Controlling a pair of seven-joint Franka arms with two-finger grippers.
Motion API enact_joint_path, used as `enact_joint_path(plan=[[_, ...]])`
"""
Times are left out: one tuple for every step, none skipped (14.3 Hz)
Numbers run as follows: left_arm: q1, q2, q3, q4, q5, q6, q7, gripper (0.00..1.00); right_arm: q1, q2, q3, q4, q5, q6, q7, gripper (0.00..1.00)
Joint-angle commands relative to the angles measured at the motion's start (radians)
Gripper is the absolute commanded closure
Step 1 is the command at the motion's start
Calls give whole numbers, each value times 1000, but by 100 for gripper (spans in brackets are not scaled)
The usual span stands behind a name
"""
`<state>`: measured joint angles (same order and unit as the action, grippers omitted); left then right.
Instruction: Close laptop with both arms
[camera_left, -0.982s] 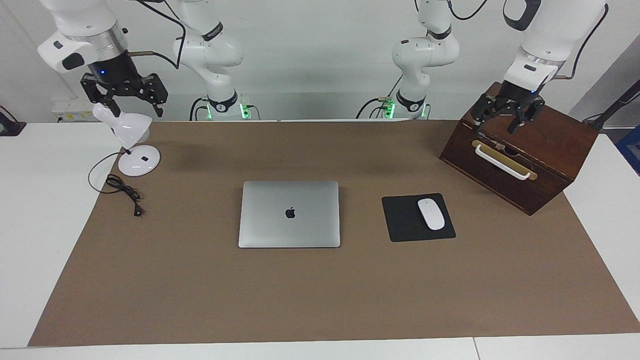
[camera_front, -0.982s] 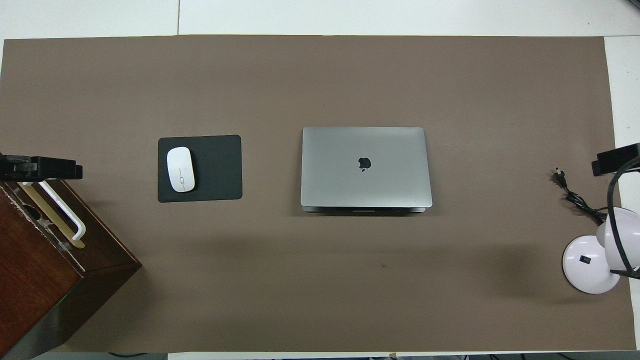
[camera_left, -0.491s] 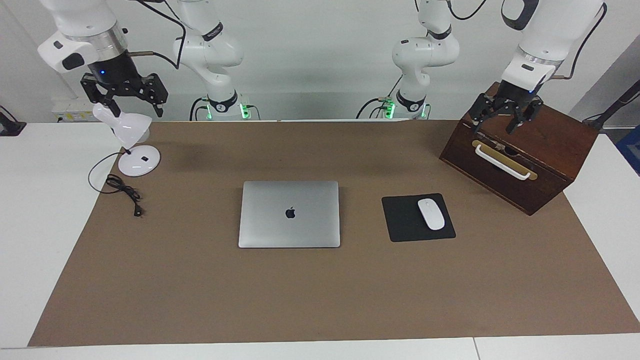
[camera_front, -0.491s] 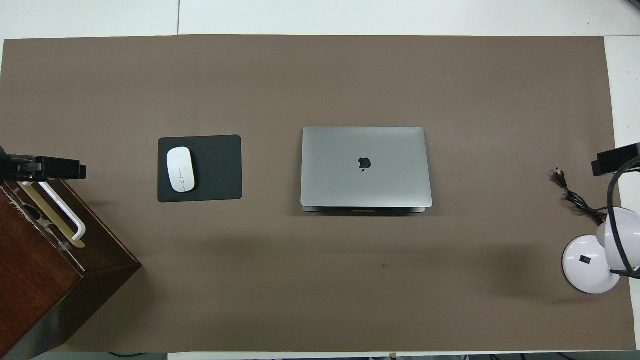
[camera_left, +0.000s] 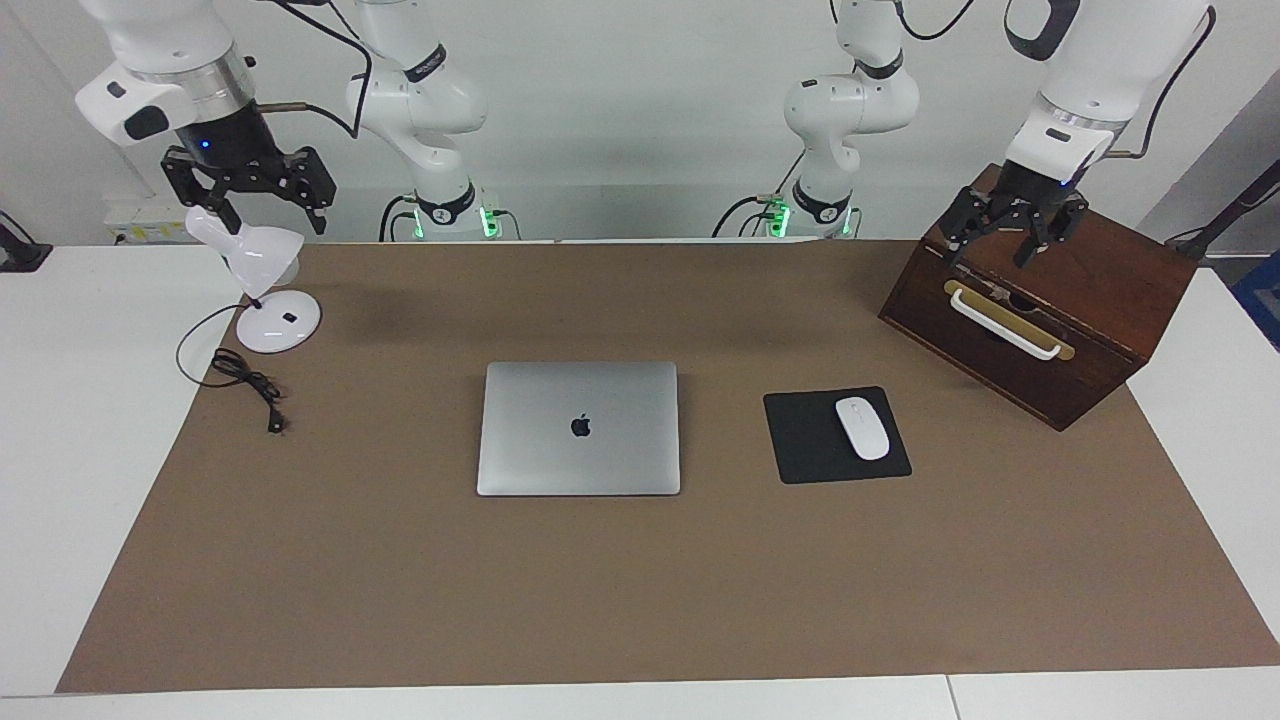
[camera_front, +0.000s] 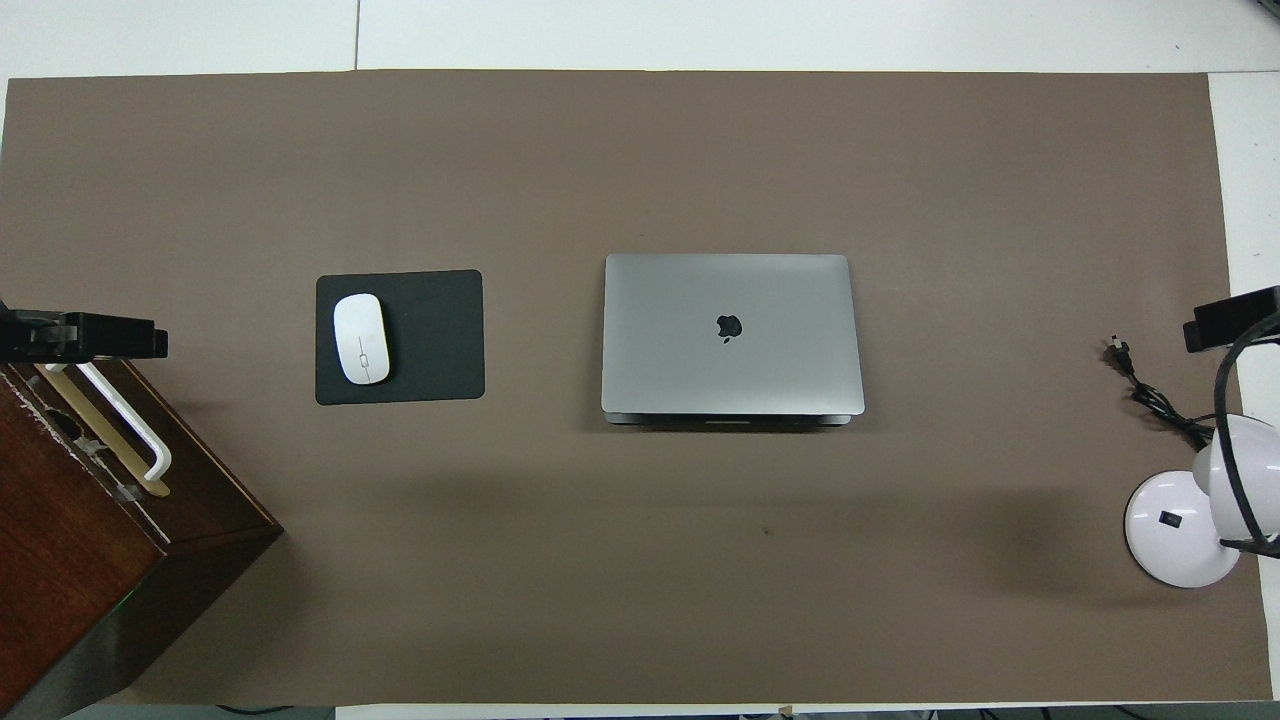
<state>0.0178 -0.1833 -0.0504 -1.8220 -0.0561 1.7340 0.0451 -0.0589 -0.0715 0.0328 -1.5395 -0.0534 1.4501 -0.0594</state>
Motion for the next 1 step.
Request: enact_joint_path(plan=[[-6,-5,4,-6,15,4,-13,0,-13,-4,10,4,23,-7,26,0]])
